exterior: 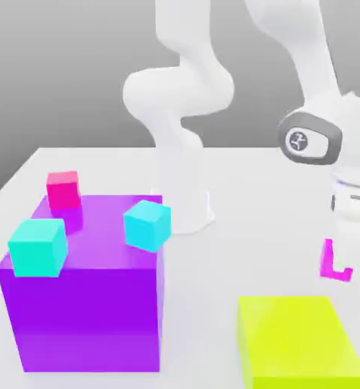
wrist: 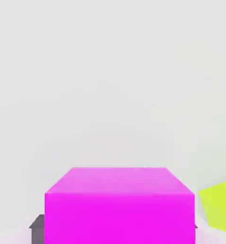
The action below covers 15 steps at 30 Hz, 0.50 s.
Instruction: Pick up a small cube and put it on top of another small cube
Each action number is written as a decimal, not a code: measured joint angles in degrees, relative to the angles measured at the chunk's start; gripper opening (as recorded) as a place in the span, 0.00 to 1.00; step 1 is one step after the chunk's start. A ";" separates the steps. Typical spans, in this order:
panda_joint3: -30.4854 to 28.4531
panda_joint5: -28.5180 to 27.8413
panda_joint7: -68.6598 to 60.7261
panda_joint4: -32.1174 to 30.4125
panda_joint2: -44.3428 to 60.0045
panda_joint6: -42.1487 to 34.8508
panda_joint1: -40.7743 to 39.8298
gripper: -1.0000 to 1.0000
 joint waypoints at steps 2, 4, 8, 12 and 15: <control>-1.28 -0.26 1.39 0.75 -1.66 -1.77 -3.22 0.00; -2.55 -0.03 2.42 1.49 -3.40 -3.50 -6.26 0.00; -5.54 1.33 3.88 2.92 -7.01 -6.86 -11.55 0.00; -9.15 3.60 4.67 4.33 -10.59 -10.15 -15.42 0.00; -12.48 5.58 5.05 5.39 -13.14 -12.61 -18.40 0.00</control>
